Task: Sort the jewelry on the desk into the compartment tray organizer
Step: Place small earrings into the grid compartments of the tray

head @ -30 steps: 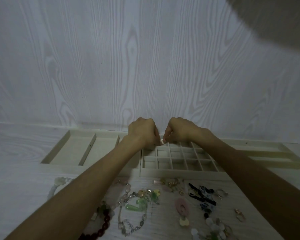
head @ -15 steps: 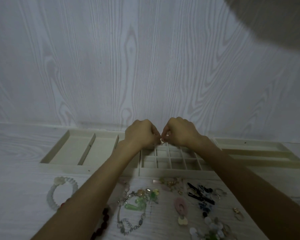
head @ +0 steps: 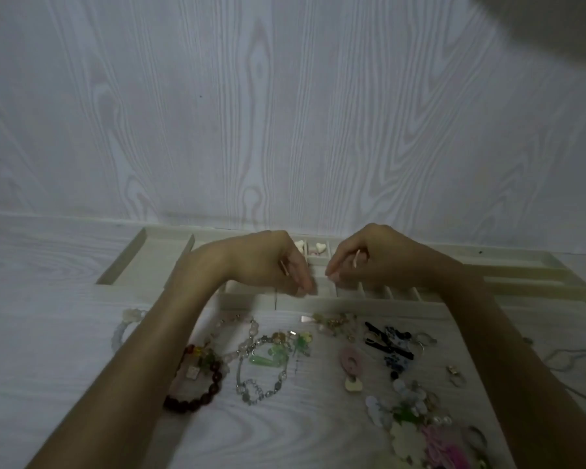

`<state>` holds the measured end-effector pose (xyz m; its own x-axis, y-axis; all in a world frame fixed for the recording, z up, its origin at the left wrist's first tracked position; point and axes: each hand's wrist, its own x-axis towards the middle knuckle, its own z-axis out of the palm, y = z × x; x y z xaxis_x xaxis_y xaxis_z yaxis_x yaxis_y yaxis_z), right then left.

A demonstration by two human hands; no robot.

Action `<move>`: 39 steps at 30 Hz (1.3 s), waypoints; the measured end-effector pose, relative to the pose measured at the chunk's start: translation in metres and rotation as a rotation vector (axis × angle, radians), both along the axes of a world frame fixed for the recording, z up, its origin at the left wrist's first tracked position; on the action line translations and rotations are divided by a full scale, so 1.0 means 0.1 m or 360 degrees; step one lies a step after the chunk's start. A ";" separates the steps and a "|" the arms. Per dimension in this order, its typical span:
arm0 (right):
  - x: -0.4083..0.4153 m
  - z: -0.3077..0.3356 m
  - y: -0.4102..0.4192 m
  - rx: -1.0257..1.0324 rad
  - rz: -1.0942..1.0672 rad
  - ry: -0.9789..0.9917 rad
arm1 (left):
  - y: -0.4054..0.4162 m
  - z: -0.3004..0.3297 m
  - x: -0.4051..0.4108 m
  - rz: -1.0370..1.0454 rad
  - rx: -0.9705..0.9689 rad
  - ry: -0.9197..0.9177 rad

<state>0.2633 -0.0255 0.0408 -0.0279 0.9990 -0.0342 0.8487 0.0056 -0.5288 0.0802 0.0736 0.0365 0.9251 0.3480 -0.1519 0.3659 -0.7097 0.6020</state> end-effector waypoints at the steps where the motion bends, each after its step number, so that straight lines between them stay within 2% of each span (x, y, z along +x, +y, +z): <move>1: -0.05 0.01 -0.07 -0.0102 0.0089 -0.0059 | -0.04 0.00 -0.01 -0.0015 0.0017 0.0014; 4: -0.16 0.06 -0.20 -0.0421 0.0267 -0.0328 | -0.11 -0.01 0.00 -0.0028 0.0007 -0.0049; 8: -0.25 -0.01 -0.31 -0.0710 0.0285 -0.0416 | -0.22 -0.08 0.07 -0.0158 -0.0098 -0.0039; 12: -0.33 -0.14 -0.32 -0.0748 0.0147 -0.0301 | -0.20 -0.15 0.11 -0.0115 -0.0167 0.0043; 16: -0.35 -0.17 -0.30 -0.0718 -0.0068 -0.0227 | -0.20 -0.11 0.11 0.0033 -0.0469 0.0090; 21: -0.32 -0.11 -0.31 -0.0774 0.0103 -0.0182 | -0.18 -0.01 0.02 0.0338 -0.0490 0.0299; 24: -0.24 0.00 -0.33 -0.0528 0.0068 -0.0010 | -0.15 0.01 0.01 0.0462 -0.0614 0.0311; 27: -0.20 0.07 -0.31 0.0194 -0.0152 0.0142 | -0.12 0.01 0.00 0.0409 -0.0779 0.0287; 30: -0.26 0.03 -0.27 0.0826 -0.0371 0.0353 | -0.09 0.00 0.02 0.0367 -0.1140 0.0032; 33: -0.30 -0.07 -0.23 0.0984 -0.0374 0.0233 | -0.09 -0.01 0.05 0.0457 -0.1400 -0.0356; 36: -0.30 -0.12 -0.21 0.1054 -0.0361 0.0061 | -0.08 -0.03 0.06 0.0575 -0.1392 -0.0605; 39: -0.34 -0.17 -0.18 0.0970 -0.0190 -0.0171 | -0.05 -0.06 0.04 0.0684 -0.1358 -0.0809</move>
<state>0.2297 -0.0430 0.0241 0.0570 0.8360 0.5458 0.9102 0.1810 -0.3724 0.0844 0.0681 0.0310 0.7740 0.6195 -0.1309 0.0522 0.1436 0.9883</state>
